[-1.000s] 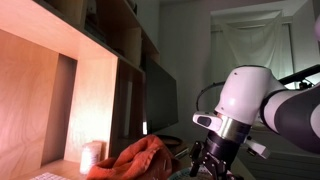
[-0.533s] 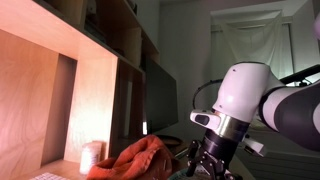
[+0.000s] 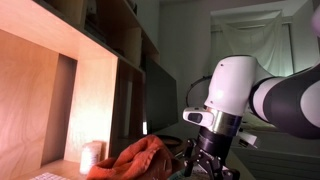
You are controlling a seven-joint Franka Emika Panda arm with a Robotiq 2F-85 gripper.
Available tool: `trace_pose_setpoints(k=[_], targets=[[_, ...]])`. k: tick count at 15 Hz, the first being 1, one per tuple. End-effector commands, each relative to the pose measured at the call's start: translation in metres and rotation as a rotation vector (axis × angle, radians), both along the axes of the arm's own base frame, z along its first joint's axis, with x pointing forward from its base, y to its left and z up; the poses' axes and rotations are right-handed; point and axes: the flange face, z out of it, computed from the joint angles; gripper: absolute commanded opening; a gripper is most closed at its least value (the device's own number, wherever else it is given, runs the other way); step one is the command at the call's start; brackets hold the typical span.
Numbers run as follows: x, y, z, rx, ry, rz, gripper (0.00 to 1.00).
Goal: Drop the box on the racket onto the floor
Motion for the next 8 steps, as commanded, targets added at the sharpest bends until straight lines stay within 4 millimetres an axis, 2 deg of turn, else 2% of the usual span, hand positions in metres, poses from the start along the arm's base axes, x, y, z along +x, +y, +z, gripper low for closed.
trace_pose_setpoints(k=[1, 8], targets=[[0.011, 0.002, 0.002, -0.019, 0.032, 0.033, 1.0], [0.02, -0.001, -0.009, -0.044, 0.074, 0.054, 1.0]])
